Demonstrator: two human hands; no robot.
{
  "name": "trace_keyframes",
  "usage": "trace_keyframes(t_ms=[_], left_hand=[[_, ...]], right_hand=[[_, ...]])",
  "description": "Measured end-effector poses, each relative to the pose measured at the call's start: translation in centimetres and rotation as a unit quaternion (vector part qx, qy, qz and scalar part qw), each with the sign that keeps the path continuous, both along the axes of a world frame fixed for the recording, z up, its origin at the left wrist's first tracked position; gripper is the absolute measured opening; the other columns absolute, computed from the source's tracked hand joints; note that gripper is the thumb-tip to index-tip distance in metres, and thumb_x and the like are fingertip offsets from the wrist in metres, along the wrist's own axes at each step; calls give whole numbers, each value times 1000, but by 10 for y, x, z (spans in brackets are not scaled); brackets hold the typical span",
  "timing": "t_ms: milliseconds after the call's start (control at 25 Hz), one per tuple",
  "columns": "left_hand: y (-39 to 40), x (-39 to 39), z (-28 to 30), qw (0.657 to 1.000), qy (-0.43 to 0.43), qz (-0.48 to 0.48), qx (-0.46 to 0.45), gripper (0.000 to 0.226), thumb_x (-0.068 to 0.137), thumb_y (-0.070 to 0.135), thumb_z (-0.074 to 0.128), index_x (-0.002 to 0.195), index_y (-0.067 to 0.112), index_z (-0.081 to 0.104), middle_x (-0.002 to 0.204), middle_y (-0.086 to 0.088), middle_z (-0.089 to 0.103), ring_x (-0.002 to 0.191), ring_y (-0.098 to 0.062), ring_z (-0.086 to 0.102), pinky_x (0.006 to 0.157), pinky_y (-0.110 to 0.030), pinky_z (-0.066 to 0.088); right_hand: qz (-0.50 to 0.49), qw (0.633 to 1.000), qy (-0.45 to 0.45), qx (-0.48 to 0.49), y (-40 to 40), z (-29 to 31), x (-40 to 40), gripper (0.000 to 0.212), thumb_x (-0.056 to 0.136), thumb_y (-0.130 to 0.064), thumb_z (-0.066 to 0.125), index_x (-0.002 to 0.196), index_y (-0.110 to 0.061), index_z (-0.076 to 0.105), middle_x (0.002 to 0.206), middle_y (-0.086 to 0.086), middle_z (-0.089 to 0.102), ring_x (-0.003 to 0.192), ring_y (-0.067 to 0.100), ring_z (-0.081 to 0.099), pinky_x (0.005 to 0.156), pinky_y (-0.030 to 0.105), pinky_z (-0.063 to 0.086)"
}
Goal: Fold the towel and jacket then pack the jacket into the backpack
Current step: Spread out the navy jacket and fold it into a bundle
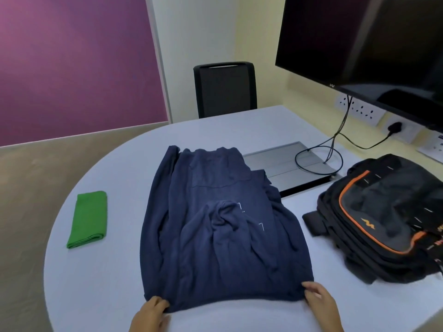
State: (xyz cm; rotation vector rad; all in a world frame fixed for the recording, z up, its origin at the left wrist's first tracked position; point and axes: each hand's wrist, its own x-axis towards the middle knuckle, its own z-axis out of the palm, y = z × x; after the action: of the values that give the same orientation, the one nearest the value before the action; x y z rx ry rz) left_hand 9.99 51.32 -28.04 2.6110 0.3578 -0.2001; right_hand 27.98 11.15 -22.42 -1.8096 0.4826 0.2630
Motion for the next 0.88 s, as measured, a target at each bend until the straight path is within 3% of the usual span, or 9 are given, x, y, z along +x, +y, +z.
trace_keyframes(t_ms=[80,160,240,400,520,600,720,760,880], left_hand=[[-3,0,16,1000,14,-17,-2,41,45,51,63,77,32,46,70,19,34,47,-6,46,39,-1,11],[-4,10,28,999,21,-17,-21,49,42,52,59,81,27,43,67,23,23,44,-6,29,40,-4,9],[-2,16,24,999,21,-48,-1,51,37,57,59,75,26,43,67,21,21,41,-6,20,38,-4,4],[-17,27,37,994,48,-73,60,30,42,54,50,60,31,52,64,10,36,33,-11,44,34,-16,24],[-47,30,38,979,47,-185,67,27,53,47,45,67,24,43,60,12,36,33,-4,42,48,-20,21],[-67,43,51,976,18,-216,33,29,51,36,64,66,28,40,70,14,28,41,11,38,48,-12,22],[-68,68,72,948,-155,-267,76,65,39,0,66,80,45,45,73,31,39,58,24,42,57,5,35],[-67,81,81,976,-103,-186,-50,39,55,9,63,76,41,53,71,27,48,62,17,50,60,-2,44],[-48,89,76,983,-168,-71,-32,7,82,34,50,80,29,55,85,10,57,79,-14,58,71,-30,50]], right_hand=[[-114,987,55,101,10,14,6,16,84,-3,65,98,-11,61,104,18,63,95,27,63,83,35,52],[-107,951,122,263,16,16,15,26,89,-13,63,109,0,53,113,20,63,102,34,61,97,48,46],[-70,923,169,339,29,27,20,20,93,-11,55,106,3,59,104,17,70,99,32,64,96,45,47],[-187,917,92,341,39,73,40,15,82,-5,43,85,-3,58,57,2,68,61,25,64,48,24,53],[-285,882,-25,375,37,119,57,16,80,-10,44,77,-15,59,62,-7,67,70,18,59,61,26,46],[-193,916,-176,304,55,163,73,33,84,-2,41,81,-23,66,72,-13,67,68,4,60,66,26,44],[188,944,-268,-45,120,194,86,41,87,7,44,116,-13,64,108,-9,63,99,0,57,87,14,40],[366,885,-241,-155,139,184,86,41,86,1,48,120,-15,63,117,-10,61,110,5,55,94,14,36],[748,576,0,-330,166,132,62,39,82,-28,55,121,-26,61,121,-6,64,106,15,59,95,24,40]])
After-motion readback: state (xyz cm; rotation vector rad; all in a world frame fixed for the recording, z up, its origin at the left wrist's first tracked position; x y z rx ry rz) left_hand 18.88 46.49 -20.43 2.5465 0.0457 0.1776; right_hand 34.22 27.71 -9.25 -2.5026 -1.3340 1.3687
